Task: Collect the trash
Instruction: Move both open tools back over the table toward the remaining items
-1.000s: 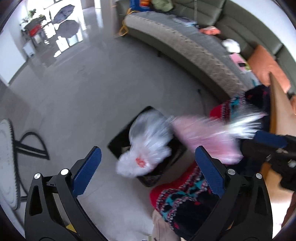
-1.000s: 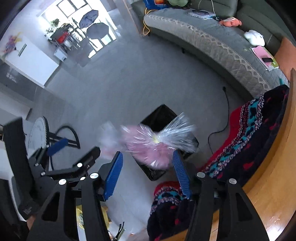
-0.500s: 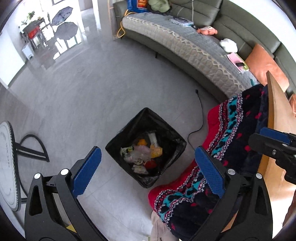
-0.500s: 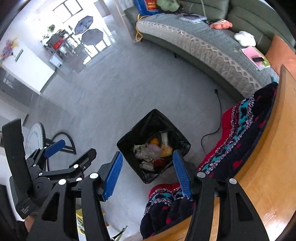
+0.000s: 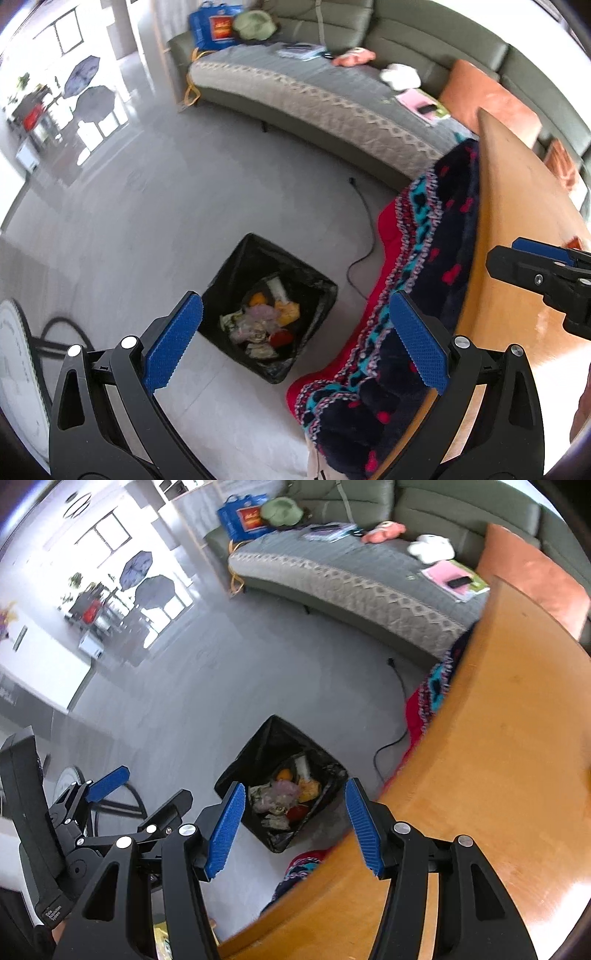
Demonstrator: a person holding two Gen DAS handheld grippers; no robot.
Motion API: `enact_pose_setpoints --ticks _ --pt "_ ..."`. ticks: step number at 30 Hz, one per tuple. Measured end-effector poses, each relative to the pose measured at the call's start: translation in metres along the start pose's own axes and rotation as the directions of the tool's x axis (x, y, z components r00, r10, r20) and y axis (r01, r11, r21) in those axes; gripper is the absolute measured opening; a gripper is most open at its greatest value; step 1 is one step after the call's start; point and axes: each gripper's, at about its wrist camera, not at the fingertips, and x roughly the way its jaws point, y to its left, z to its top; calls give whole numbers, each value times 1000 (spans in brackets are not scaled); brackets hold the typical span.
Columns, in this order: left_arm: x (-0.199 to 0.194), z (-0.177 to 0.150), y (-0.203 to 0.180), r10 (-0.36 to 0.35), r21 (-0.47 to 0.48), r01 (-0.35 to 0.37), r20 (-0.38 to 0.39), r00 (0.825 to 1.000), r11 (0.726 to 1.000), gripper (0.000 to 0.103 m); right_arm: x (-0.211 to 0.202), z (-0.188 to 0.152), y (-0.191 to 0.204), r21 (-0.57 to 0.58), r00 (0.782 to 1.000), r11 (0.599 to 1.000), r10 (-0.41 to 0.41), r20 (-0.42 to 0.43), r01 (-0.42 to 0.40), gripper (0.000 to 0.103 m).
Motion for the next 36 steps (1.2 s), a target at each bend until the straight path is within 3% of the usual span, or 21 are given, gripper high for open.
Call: enact_pose_setpoints --ticks 12,21,27,30,36 --pt "-6 1 -120 -116 186 116 -11 993 976 98 -59 -35 -111 175 993 981 -96 75 82 58" --pt "-10 -7 -214 -207 311 211 -45 977 927 98 -93 -70 -207 325 982 936 -170 86 134 58" --pt "-9 -13 -259 -239 347 248 -70 969 904 98 -104 -90 -275 416 979 896 -198 57 157 58" --pt "-5 -11 -277 -250 338 265 -88 964 903 98 -105 -99 -318 485 983 863 -183 32 145 58" --pt "4 -10 -301 -241 343 266 -114 964 901 98 -102 -109 -366 556 982 816 -187 -8 160 58"
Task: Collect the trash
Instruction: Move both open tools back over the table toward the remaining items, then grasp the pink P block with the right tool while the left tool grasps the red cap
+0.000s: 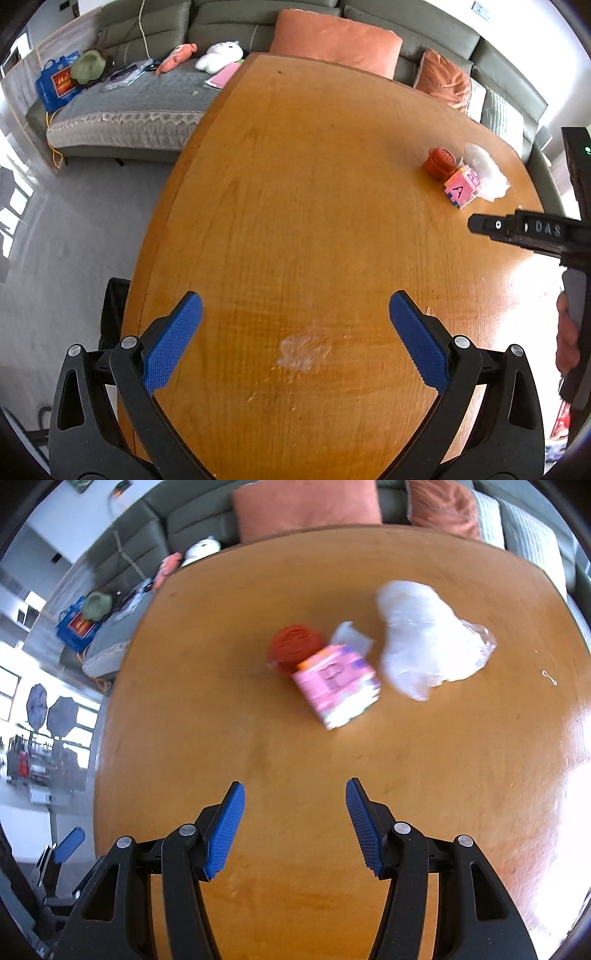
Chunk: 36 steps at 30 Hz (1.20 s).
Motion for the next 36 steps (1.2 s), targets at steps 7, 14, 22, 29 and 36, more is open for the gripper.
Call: enact_pose_setpoints --ticks 7,14,22,29,36 --pt "16 17 -11 20 30 -19 -30 999 999 98 16 19 -19 9 999 1000 -6 -35 6 58" --pt "34 46 -37 24 93 -20 -42 999 995 98 26 43 -21 -24 999 999 -38 -30 38 58" --pt "65 81 -72 -4 138 15 -79 997 990 98 30 52 -27 -72 999 996 -49 -12 48 49" --pt "80 104 -100 -9 184 23 -77 997 983 98 15 51 -59 8 999 1000 -31 44 31 48" --pt "99 118 -130 -34 251 51 -71 997 967 98 3 44 -90 93 998 995 36 50 -40 48"
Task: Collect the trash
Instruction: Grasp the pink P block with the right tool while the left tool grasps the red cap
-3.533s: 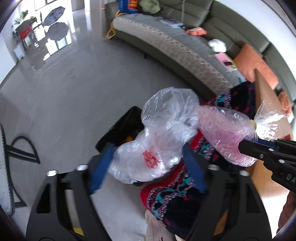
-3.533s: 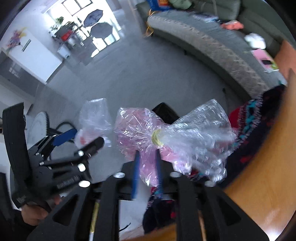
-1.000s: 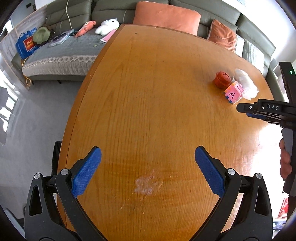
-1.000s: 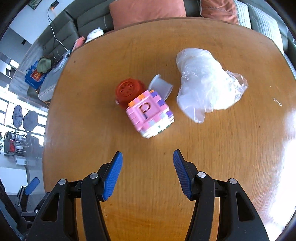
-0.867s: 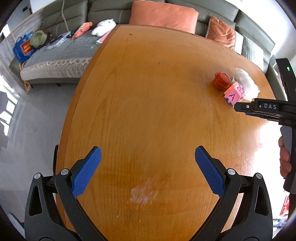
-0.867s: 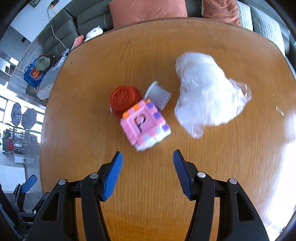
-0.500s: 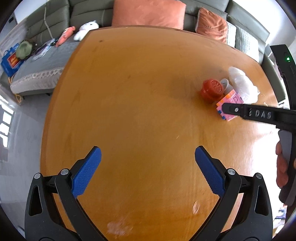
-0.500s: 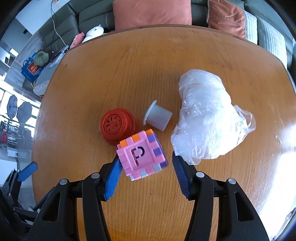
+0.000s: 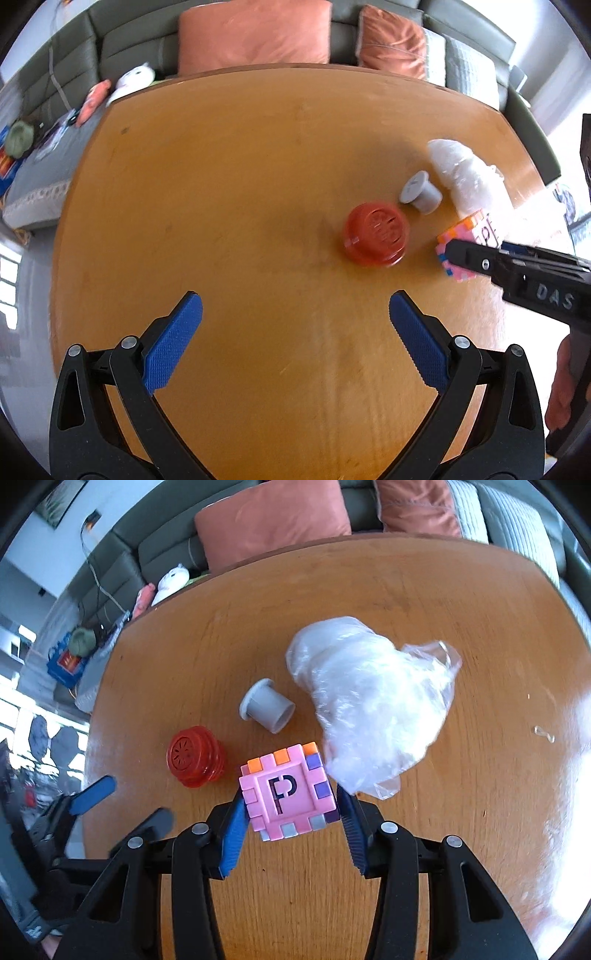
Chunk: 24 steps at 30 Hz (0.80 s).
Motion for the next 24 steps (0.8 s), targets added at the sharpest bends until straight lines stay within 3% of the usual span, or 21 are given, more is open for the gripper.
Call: enact_pose_setpoints --ticks 16,19,20,21,24 --pt "22 30 -34 39 124 -51 100 994 991 96 -8 4 -9 43 1000 999 -15 25 14 48" --pt "22 33 -35 10 140 -27 115 993 990 68 -6 5 -4 38 1000 999 -18 23 17 48" --pt "23 34 -35 11 141 -27 118 993 990 49 -7 4 -3 37 1000 999 -19 22 18 48" --pt "24 34 -35 19 144 -35 113 993 989 41 -6 4 -1 37 1000 999 -19 22 18 48" --pt "23 30 -32 10 141 -26 112 994 990 41 -6 4 2 36 1000 999 -18 21 17 48"
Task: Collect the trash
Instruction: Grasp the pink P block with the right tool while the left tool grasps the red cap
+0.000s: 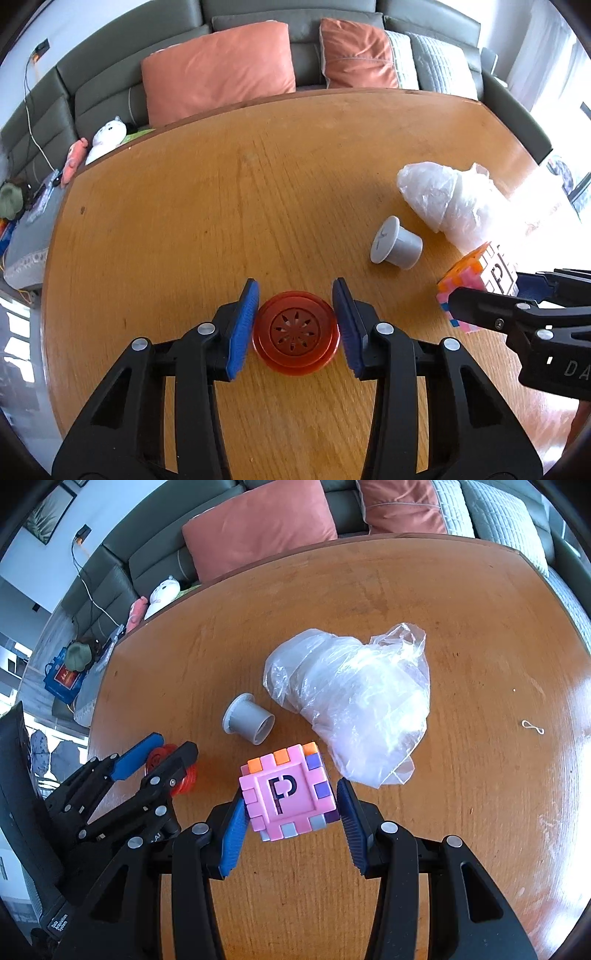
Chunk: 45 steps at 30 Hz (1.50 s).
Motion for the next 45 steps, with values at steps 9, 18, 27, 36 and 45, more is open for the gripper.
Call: enact_pose_setpoints --ticks 9,18,27,36,45 --pt "-10 -37 27 -86 -141 83 -17 996 987 45 -7 -10 16 -17 1000 1000 5 7 -4 48" --pt "-35 -62 43 -103 -201 98 -14 995 975 44 -24 -27 39 -43 1000 999 18 24 -17 48" --pt "-63 -111 57 -68 -225 60 -25 997 972 43 -31 -55 76 -98 999 994 41 24 -39 48" --pt "-72 -141 64 -55 -240 47 -27 998 970 44 -35 -75 99 -136 999 990 51 17 -48 48" --pt "-80 -163 79 -69 -285 60 -22 997 957 44 -45 -84 120 -169 998 984 55 39 -48 48"
